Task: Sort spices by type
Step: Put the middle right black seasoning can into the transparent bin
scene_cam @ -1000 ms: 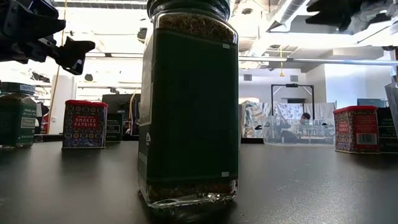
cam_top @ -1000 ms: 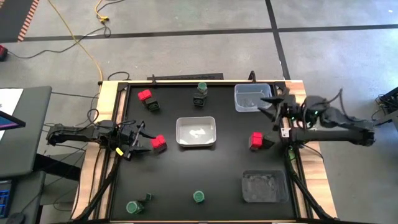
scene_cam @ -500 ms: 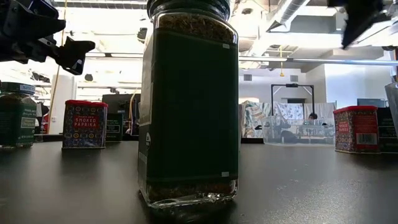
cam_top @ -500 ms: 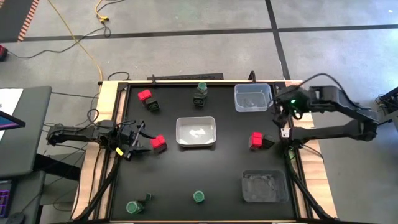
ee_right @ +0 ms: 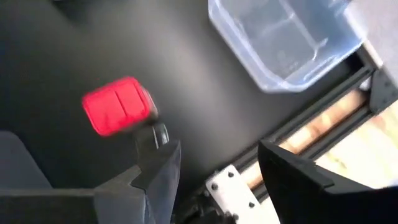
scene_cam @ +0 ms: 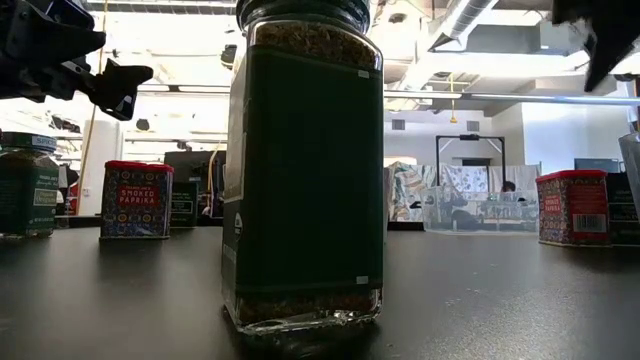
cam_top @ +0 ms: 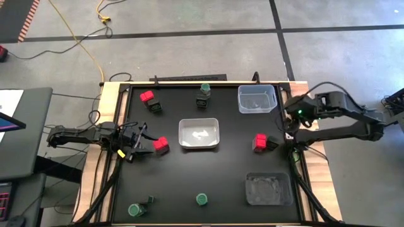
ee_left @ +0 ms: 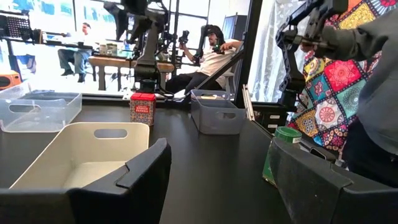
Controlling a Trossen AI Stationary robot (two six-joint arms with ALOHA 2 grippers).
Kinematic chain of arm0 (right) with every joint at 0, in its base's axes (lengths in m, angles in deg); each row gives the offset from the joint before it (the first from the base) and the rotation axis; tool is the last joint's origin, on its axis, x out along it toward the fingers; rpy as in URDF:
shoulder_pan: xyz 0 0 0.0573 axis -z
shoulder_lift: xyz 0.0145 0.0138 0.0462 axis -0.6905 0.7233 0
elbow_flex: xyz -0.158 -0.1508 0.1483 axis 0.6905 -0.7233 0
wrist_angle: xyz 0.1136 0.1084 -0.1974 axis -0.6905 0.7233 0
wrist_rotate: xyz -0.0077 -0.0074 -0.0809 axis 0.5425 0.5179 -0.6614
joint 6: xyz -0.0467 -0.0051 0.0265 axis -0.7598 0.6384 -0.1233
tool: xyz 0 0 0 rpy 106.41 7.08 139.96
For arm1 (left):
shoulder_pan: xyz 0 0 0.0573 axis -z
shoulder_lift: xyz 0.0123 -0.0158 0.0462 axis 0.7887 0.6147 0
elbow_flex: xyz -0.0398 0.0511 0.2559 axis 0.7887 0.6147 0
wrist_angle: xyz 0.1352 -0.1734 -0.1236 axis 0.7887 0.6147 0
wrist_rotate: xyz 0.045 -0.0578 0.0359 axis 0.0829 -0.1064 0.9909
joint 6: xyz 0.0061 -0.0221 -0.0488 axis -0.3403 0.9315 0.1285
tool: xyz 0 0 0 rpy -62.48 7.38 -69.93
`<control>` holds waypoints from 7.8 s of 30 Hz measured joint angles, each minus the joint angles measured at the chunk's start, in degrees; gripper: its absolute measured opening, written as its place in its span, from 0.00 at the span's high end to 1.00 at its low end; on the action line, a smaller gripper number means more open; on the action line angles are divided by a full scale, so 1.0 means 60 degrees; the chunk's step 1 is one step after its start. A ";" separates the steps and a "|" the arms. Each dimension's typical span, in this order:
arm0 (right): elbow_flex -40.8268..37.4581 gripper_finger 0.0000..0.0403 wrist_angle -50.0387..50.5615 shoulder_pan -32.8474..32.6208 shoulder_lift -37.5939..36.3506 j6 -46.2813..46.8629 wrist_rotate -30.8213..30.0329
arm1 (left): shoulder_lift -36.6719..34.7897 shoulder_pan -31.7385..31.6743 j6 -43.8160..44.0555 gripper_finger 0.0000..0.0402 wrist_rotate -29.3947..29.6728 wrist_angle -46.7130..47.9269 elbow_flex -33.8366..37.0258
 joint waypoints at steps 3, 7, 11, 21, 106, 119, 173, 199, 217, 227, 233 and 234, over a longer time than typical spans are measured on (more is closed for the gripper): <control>-0.0855 0.39 -0.0025 -0.0230 -0.0230 0.0064 0.0119 | 0.0000 0.0003 0.0000 0.35 0.0000 0.0001 -0.0001; -0.1677 0.39 -0.0469 -0.0465 -0.0308 0.0088 0.0564 | 0.0000 0.0003 0.0000 0.35 0.0000 0.0001 0.0002; -0.2485 0.39 -0.1025 -0.0675 -0.0248 0.0067 0.1301 | 0.0000 -0.0001 0.0000 0.35 0.0000 -0.0001 0.0001; -0.3209 0.39 -0.1860 -0.1149 0.0109 0.0052 0.1604 | 0.0000 -0.0001 0.0000 0.35 0.0002 0.0001 -0.0001; -0.3901 0.39 -0.3260 -0.1379 0.2417 -0.0899 0.1708 | 0.0000 0.0001 0.0000 0.35 0.0003 0.0001 0.0000; -0.3905 0.42 -0.3285 -0.1376 0.2597 -0.0946 0.1710 | 0.0000 0.0002 0.0000 0.35 0.0001 -0.0002 0.0000; -0.1976 0.60 -0.1093 -0.1357 0.2594 -0.0265 0.1684 | -0.0004 0.0001 0.0000 0.35 0.0003 -0.0002 0.0001; 0.2676 0.60 -0.2034 0.3569 0.4886 -0.7921 0.0449 | 0.0000 0.0003 0.0000 0.35 0.0000 -0.0002 0.0002; 0.2790 0.60 -0.4340 0.6086 0.7958 -1.1491 0.1247 | -0.0003 -0.0001 0.0000 0.35 0.0000 -0.0002 -0.0001; 0.2783 0.60 -0.4764 0.6653 0.8950 -1.1579 0.1871 | 0.0000 -0.0001 0.0000 0.35 0.0004 -0.0002 -0.0001; 0.2783 0.60 -0.5002 0.6625 0.9349 -1.1780 0.1943 | -0.0003 -0.0001 0.0000 0.35 0.0003 -0.0002 -0.0001; 0.2783 0.60 -0.5016 0.6625 0.9425 -1.1780 0.1947 | 0.0000 -0.0001 0.0004 0.35 0.0004 -0.0002 -0.0001</control>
